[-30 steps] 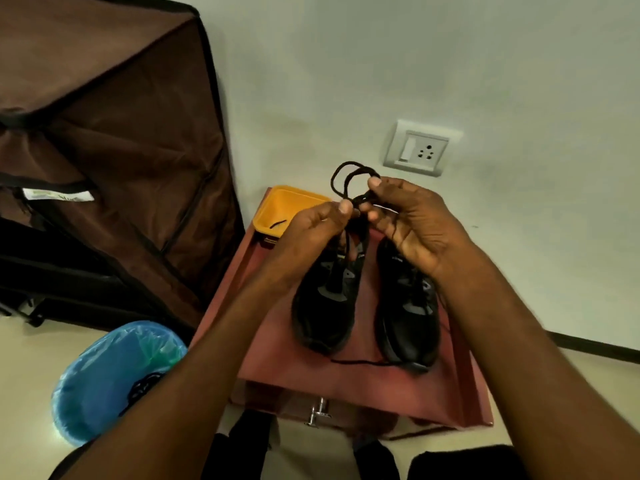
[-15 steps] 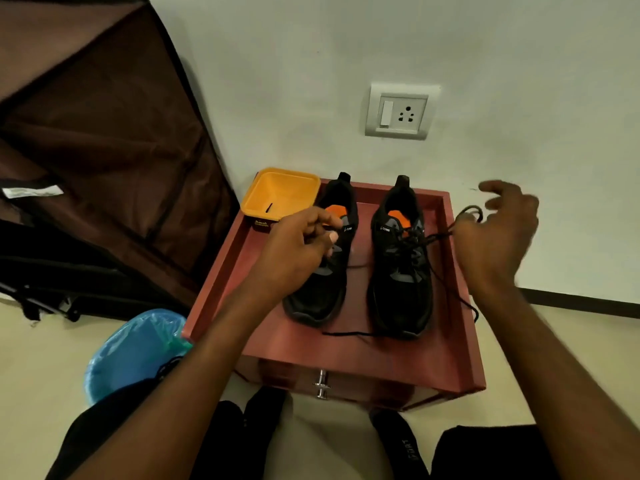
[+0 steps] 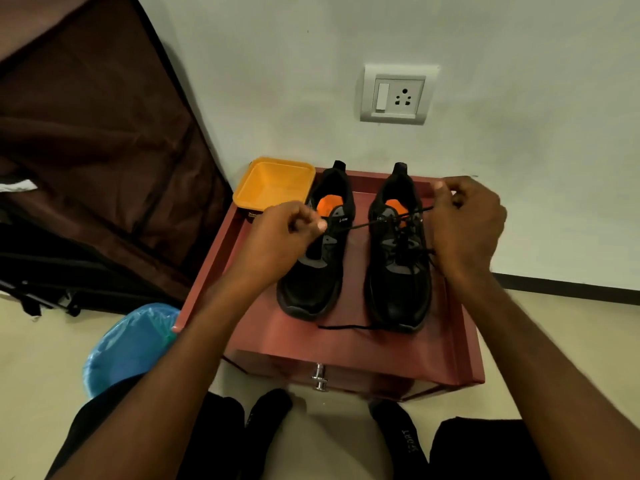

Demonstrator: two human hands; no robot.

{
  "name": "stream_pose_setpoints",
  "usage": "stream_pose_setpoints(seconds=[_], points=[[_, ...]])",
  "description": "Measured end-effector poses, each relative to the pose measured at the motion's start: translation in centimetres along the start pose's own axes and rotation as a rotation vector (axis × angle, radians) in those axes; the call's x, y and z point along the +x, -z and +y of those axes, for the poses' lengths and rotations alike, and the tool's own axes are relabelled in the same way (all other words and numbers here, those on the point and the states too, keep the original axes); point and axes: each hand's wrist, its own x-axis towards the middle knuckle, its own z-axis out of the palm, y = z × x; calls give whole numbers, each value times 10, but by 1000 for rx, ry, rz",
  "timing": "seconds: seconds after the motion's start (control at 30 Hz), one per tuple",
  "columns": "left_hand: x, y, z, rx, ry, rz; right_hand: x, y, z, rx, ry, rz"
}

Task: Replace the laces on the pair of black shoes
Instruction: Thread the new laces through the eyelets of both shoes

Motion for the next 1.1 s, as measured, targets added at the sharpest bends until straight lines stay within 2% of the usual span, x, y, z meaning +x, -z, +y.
stream_pose_setpoints(seconds=[0.07, 0.13, 0.2, 0.3, 0.33, 0.37, 0.43, 0.5, 0.57, 0.6, 0.67, 0.73, 0.77, 0.8, 0.87, 0.97, 1.03, 1.1], points=[[-9, 4, -7, 157, -10, -17, -4, -2, 2, -288, 103, -27], [-13, 2, -8, 19, -6, 13, -14, -10, -2, -436, 301, -116], [-13, -6, -2, -160, -7, 17, -28, -21, -12, -234, 466, -284], [-6, -21, 11, -354, 23, -5, -44, -27, -26, 141, 363, -709], [-2, -23, 13, -386, 39, -10, -44, -30, -25, 169, 314, -751], [3, -23, 15, -396, 48, -21, -41, -32, -21, 177, 268, -724], [14, -18, 11, -352, 73, -60, -29, -32, -10, 152, 145, -561], [21, -7, 3, -284, 129, -112, -16, -29, -1, -18, 79, -406], [24, 4, -6, -250, 164, -112, -11, -24, 1, -295, 132, -328], [26, 7, -10, -274, 174, -96, -13, -24, 0, -338, 216, -324], [27, 6, -10, -340, 193, -84, -19, -28, -5, -206, 415, -448], [25, -1, -8, -388, 213, -113, -32, -37, -13, -46, 443, -710], [25, -4, -7, -405, 221, -133, -37, -43, -15, 11, 428, -804], [24, -7, -6, -413, 225, -148, -38, -49, -14, 23, 419, -828], [25, -7, -7, -384, 215, -155, -30, -53, -9, -66, 414, -711], [26, -3, -13, -309, 202, -119, -14, -45, 0, -349, 371, -499], [26, -3, -16, -288, 192, -99, -16, -39, -1, -444, 381, -485], [24, -6, -15, -292, 167, -136, -28, -40, -6, -361, 499, -545]])
